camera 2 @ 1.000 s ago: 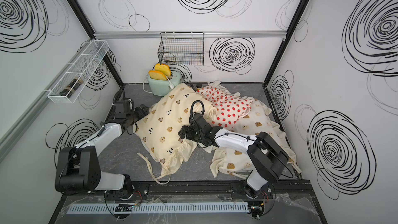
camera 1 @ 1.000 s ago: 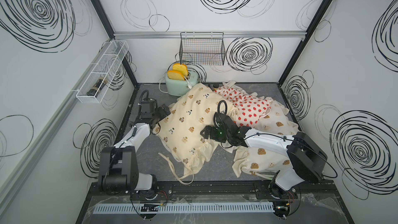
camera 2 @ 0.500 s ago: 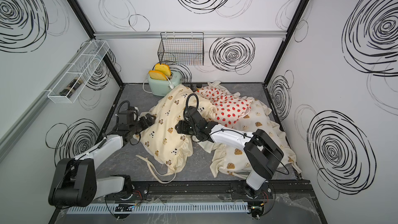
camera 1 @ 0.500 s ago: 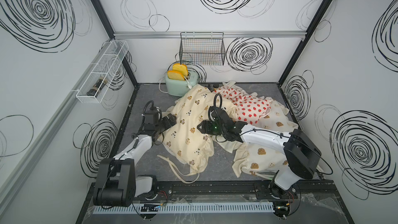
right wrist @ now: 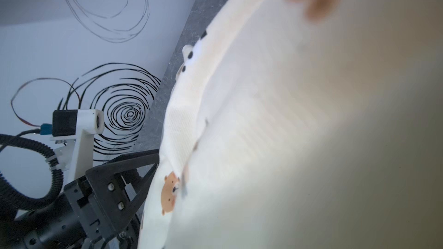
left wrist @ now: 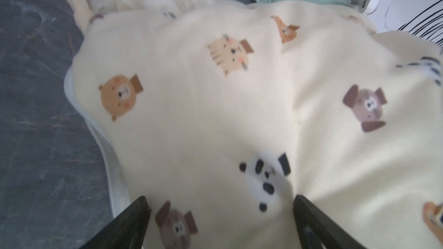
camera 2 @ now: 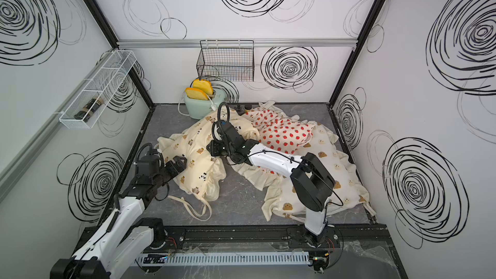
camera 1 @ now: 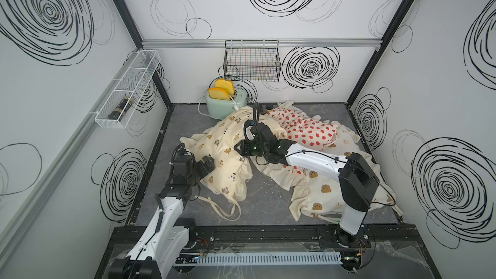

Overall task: Zip up pillowcases
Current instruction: Adjust the pillowcase at the center of the board.

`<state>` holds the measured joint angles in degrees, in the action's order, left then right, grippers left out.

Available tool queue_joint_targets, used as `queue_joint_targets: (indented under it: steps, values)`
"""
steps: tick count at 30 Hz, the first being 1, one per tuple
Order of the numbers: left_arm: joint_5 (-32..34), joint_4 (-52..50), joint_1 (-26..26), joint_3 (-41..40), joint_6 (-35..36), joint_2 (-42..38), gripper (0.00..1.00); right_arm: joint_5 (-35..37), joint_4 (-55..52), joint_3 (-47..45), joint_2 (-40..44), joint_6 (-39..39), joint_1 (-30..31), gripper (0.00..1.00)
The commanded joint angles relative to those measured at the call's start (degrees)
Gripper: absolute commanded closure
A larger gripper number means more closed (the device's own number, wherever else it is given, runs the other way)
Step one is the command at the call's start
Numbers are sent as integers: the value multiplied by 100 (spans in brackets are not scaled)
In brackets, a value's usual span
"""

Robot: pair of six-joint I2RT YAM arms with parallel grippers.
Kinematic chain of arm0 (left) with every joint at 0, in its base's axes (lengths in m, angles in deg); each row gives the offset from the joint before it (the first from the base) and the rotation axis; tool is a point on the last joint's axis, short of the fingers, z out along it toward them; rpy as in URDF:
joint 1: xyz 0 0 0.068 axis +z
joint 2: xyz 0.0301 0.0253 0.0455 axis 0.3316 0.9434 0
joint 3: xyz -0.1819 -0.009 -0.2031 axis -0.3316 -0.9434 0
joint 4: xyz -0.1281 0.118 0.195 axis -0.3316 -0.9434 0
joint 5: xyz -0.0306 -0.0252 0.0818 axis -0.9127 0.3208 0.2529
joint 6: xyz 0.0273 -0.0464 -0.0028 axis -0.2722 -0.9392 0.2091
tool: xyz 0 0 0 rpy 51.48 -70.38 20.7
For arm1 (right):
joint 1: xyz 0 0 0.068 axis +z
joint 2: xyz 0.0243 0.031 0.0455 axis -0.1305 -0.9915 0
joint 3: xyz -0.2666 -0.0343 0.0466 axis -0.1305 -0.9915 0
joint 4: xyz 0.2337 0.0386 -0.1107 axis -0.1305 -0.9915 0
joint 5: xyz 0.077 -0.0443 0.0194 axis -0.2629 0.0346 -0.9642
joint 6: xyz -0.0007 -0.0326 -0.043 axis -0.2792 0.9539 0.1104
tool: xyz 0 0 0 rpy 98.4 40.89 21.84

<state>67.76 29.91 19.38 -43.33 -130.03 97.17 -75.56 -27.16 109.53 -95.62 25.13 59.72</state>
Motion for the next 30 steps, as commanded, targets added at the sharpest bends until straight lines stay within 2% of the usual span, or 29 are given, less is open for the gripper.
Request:
queue_joint_targets:
  steps: [1,5,8,11,14,20,24,30]
  values:
    - [-1,-282,-150,-95,-246,-225,4,-189,9,451,-180,450,131,85]
    - [360,-709,-569,59,-414,-403,4,-372,98,444,-108,483,190,98]
    - [784,-1036,-800,215,-640,-783,4,-378,-9,519,7,708,317,100]
    - [1163,-1459,-778,575,-793,-1140,4,-250,-261,664,189,978,447,100]
    - [1368,-1931,-621,1164,-624,-1267,4,-287,-238,614,477,1275,481,100]
    - [1088,-2587,70,2189,-37,-1141,4,-488,-286,748,862,1890,660,100]
    - [864,-2731,329,2573,185,-1031,4,-723,-760,1283,752,2560,777,100]
    - [429,-2572,399,2576,248,-1070,4,-972,-646,980,629,2885,83,100]
